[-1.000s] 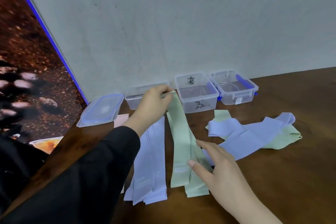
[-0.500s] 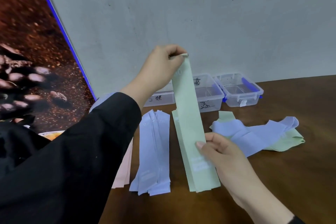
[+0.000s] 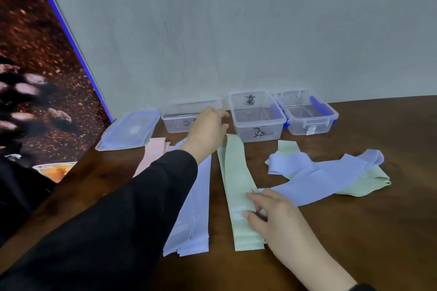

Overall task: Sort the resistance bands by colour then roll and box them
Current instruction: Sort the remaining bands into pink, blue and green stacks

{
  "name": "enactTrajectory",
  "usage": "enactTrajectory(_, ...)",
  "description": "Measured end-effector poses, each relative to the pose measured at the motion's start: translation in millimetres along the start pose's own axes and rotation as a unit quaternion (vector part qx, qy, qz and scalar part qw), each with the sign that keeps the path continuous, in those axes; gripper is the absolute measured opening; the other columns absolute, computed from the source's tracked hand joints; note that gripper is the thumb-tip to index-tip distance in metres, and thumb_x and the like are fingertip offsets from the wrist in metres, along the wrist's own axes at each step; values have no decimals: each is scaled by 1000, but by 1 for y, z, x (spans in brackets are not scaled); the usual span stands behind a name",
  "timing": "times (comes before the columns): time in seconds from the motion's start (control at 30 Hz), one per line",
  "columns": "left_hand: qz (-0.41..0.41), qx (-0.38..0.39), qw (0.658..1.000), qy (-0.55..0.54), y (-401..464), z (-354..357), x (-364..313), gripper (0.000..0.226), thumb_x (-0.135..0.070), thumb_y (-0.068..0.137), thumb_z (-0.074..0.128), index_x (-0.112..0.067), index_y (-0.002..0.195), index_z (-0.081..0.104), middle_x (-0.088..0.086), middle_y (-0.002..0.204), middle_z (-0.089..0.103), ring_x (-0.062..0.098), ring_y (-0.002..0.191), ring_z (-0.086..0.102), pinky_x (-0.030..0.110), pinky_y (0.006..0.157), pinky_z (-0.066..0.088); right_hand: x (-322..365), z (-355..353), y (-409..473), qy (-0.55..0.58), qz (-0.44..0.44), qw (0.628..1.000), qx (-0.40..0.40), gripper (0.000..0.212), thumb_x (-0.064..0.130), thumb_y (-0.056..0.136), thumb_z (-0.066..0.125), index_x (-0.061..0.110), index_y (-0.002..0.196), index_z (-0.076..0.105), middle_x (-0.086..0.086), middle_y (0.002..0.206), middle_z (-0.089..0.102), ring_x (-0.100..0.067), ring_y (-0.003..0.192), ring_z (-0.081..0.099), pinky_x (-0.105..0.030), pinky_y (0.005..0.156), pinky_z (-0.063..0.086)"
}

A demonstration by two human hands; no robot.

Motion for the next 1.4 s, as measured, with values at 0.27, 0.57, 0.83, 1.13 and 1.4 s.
enactTrajectory(0.27,83,104,982,132,-73,58,-24,25,-38,101,51,-25,109,71,1,109,58,26,107,54,37,83,40,-5,-24,-4,-45,-92,987,-125,20,33,94,64,24,109,75,18,99,55,-7,90,58,-25,78,53)
enactTrajectory(0.57,208,154,965,42,-100,64,-72,23,-36,100,54,-28,114,70,-7,112,61,15,105,55,43,97,41,-59,-47,-7,-230,-106,962,-105,34,33,81,81,30,114,73,17,114,67,-8,118,55,-40,108,22)
enactTrajectory(0.83,260,214,941,-42,-109,66,-85,49,-44,93,65,-37,140,52,-15,139,49,7,126,42,38,108,37,-54,-73,-11,-123,-54,968,-212,17,4,91,65,16,97,75,10,78,66,-6,87,46,-33,96,33)
enactTrajectory(1.13,258,122,952,-112,-99,43,-113,14,-31,99,59,-21,97,69,-12,94,59,7,89,55,33,82,48,-54,-86,-17,61,-23,977,-204,23,37,100,43,40,88,61,14,70,57,-16,80,50,-30,69,37)
enactTrajectory(1.4,236,41,950,-202,-88,-19,-148,13,-27,97,61,-23,86,67,-10,86,64,9,82,59,31,74,50,-42,-109,-15,61,5,965,-254,31,35,95,68,38,75,45,12,67,45,-11,65,40,-31,69,34)
Point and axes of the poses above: each hand's wrist, its own y-axis towards the middle knuckle, its own z-axis out of the palm, x = y × z, the point moved 7 cm from there along y, towards the middle knuckle
